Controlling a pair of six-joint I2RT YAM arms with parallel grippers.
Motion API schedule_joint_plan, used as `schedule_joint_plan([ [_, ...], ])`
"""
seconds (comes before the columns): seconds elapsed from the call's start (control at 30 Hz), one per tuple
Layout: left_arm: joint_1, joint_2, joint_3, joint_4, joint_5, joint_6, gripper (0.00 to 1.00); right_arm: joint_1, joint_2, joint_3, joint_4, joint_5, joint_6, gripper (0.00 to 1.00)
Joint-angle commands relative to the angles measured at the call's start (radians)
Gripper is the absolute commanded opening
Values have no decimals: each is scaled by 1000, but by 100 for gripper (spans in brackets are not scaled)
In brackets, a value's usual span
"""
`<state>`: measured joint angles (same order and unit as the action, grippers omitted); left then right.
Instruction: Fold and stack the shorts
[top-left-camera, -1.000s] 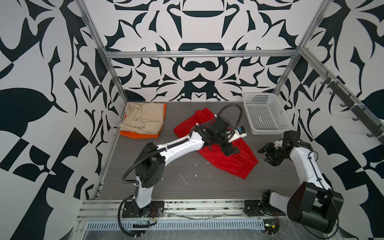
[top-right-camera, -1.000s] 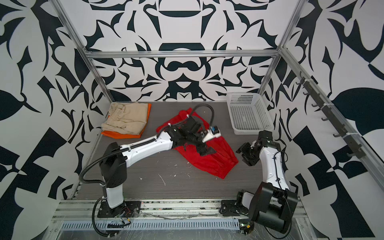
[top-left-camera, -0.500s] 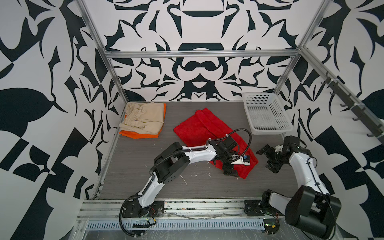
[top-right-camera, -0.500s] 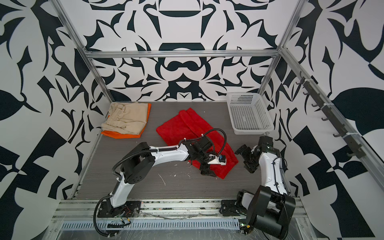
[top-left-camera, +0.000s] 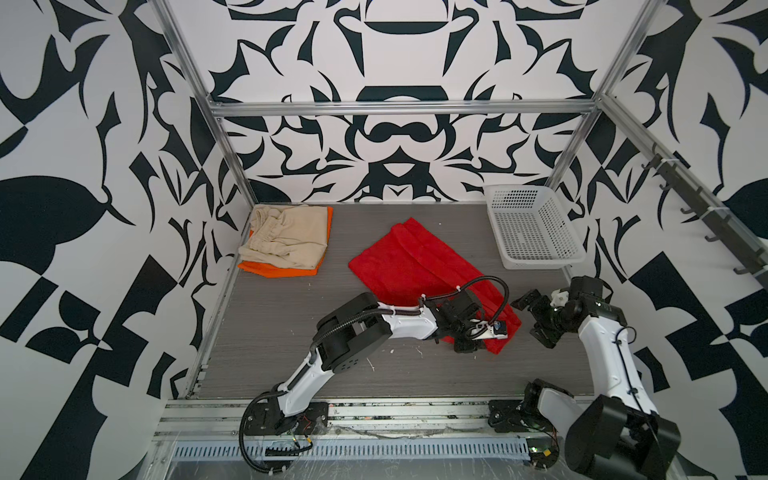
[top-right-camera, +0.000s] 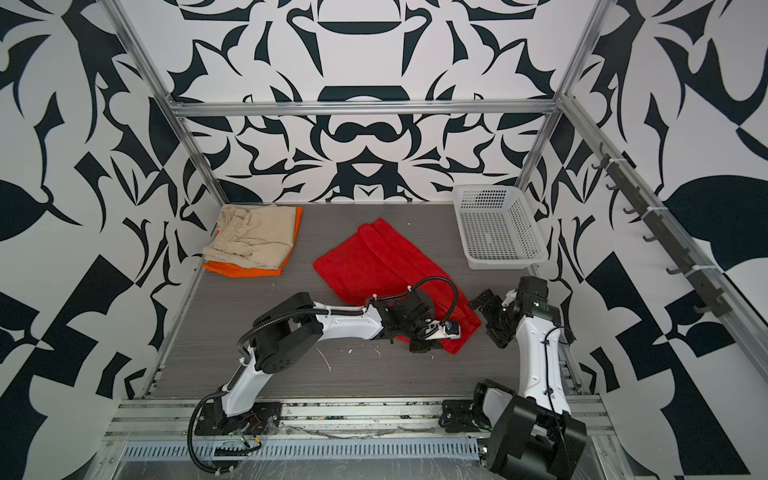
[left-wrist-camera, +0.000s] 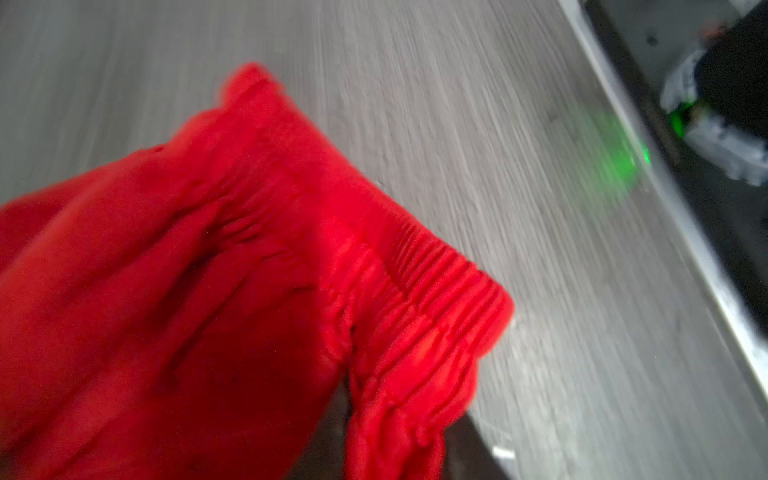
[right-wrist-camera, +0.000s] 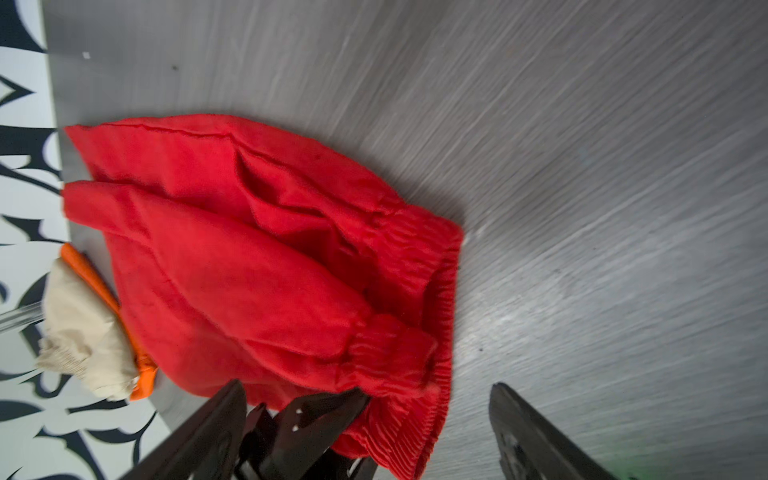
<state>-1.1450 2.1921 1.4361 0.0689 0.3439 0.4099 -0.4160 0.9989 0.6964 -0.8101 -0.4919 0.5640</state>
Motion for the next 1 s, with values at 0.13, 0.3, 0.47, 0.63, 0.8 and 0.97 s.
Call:
schedule_joint_plan([
  [0.13,70,-110,-78,200,144,-272,21,-1,-113,-52,-21,-147,120,100],
  [0.3,101,-108,-90,275,190,-368,21,-1,-138,-133,1,-225,187,100],
  [0.47,102,-101,-69,269,212,-383,20,2,-156,-212,138,-318,290,100],
  [0.63,89,-82,-40,200,214,-336,19,12,-146,-243,257,-361,361,100],
  [0.8,68,-75,-22,133,204,-263,19,21,-108,-256,333,-364,388,100],
  [0.97,60,-77,-2,129,218,-265,23,77,3,-270,427,-345,383,92],
])
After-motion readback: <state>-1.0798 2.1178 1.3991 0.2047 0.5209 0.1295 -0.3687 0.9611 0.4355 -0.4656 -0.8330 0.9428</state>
